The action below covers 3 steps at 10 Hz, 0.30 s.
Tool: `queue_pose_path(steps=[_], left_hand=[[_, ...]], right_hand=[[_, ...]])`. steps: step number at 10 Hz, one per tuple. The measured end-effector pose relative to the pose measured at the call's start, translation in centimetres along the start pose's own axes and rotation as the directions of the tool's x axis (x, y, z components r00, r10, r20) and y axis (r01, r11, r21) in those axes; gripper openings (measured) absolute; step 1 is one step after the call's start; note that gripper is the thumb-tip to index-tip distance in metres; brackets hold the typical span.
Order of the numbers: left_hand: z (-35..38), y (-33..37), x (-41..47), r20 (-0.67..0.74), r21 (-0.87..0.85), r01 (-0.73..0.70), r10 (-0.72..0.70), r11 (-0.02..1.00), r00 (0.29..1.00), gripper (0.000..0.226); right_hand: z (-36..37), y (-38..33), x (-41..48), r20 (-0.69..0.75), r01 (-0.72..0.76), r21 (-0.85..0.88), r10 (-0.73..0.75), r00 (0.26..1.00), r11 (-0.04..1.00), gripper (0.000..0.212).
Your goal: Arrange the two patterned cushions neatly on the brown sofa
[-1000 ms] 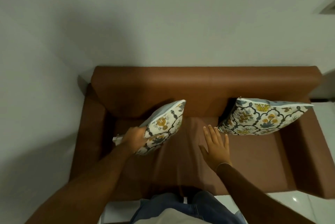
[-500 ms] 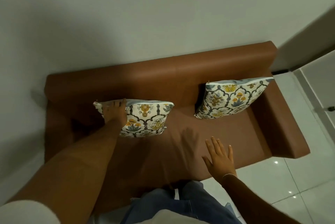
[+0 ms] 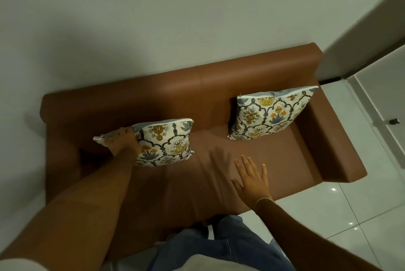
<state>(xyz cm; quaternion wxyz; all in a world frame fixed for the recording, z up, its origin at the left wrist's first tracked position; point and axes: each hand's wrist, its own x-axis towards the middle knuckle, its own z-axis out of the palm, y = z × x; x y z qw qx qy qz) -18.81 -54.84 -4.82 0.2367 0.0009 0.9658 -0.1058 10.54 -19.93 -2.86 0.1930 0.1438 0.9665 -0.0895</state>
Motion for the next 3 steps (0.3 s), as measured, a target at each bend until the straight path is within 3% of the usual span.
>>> queue_pose_path(steps=[1, 2, 3], left_hand=[[0.8, 0.2, -1.1, -0.118, -0.024, -0.014, 0.011, 1.0, 0.993, 0.069], [0.6, 0.2, -3.6, -0.296, -0.189, -0.07, 0.011, 0.979, 0.955, 0.068], [1.4, 2.4, -7.1, -0.391, -0.222, -0.17, 0.072, 0.96, 0.917, 0.077]], right_hand=[[0.0, 0.4, -0.4, 0.02, 0.024, -0.048, -0.023, 1.0, 0.999, 0.066], [0.0, 1.2, -0.5, -0.011, 0.049, -0.065, -0.05, 0.999, 0.997, 0.067], [-0.9, 1.5, 0.7, -0.06, 0.053, -0.009, -0.054, 0.997, 0.999, 0.067]])
